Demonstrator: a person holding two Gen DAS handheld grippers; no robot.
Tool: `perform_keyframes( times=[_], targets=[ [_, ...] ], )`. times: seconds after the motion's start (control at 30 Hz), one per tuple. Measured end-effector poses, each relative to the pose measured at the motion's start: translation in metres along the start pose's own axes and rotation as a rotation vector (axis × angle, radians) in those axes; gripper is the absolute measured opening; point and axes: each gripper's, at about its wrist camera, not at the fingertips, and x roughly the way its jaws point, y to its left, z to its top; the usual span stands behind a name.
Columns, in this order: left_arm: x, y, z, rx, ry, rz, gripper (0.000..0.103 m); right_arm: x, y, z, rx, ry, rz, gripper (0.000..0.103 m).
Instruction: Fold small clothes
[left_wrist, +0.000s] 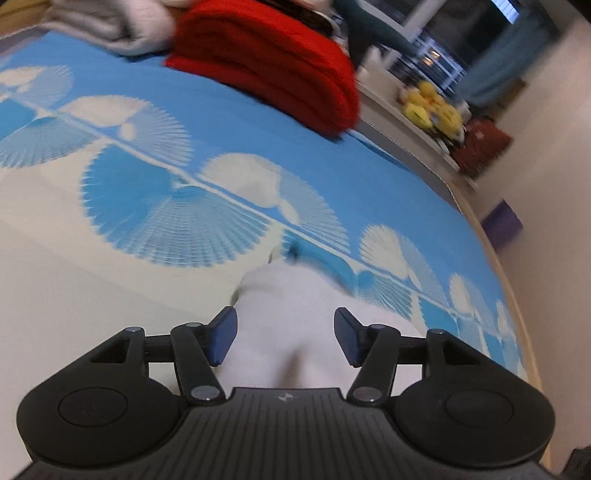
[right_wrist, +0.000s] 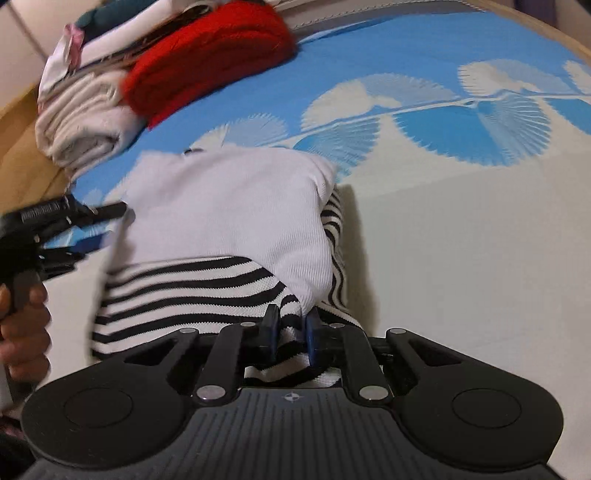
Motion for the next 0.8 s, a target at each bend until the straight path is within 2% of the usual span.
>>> perform_keyframes(
  times=[0.1, 0.23, 0.27, 0.33, 0.37, 0.4, 0.5, 0.6, 0.67, 0.73, 0.8],
  targets=[
    [-0.006, 0.0, -0.006, 0.06, 0.082, -0.061, 0.059, 0.012, 0.006, -0.001, -0.007, 0.044, -0.074, 0.015],
    [-0.005, -0.009, -0.034, 0.246, 0.184, -0.09, 0.053, 0.016, 0.003, 0.002, 0.058, 0.071, -0.081, 0.015],
    [0.003, -0.011, -0.045, 0.292, 0.233, -0.07, 0.052, 0.015, 0.003, 0.001, 0.055, 0.07, -0.087, 0.015],
    [0.019, -0.011, -0.073, 0.401, 0.304, 0.061, 0.053, 0.016, 0.002, -0.001, 0.052, 0.068, -0.093, 0.015],
    [0.025, -0.011, -0.083, 0.45, 0.309, 0.126, 0.058, 0.016, 0.002, -0.002, 0.053, 0.069, -0.097, 0.015],
    [0.024, -0.012, -0.086, 0.45, 0.3, 0.133, 0.057, 0.015, 0.002, -0.003, 0.056, 0.072, -0.094, 0.015],
    [0.003, -0.017, -0.082, 0.417, 0.268, 0.095, 0.053, 0.007, 0.005, -0.004, 0.029, 0.062, -0.102, 0.016],
    [-0.024, -0.027, -0.081, 0.472, 0.237, 0.03, 0.053, -0.001, 0.003, -0.003, 0.016, 0.053, -0.11, 0.016],
    [-0.032, -0.032, -0.09, 0.525, 0.259, -0.006, 0.053, -0.005, -0.001, -0.005, 0.015, 0.063, -0.091, 0.016],
    [-0.024, -0.034, -0.109, 0.598, 0.317, 0.038, 0.053, -0.003, -0.003, -0.007, -0.015, 0.095, -0.098, 0.016],
    [-0.009, -0.029, -0.126, 0.633, 0.37, 0.11, 0.061, 0.003, -0.003, -0.012, -0.06, 0.152, -0.136, 0.016]
  ],
)
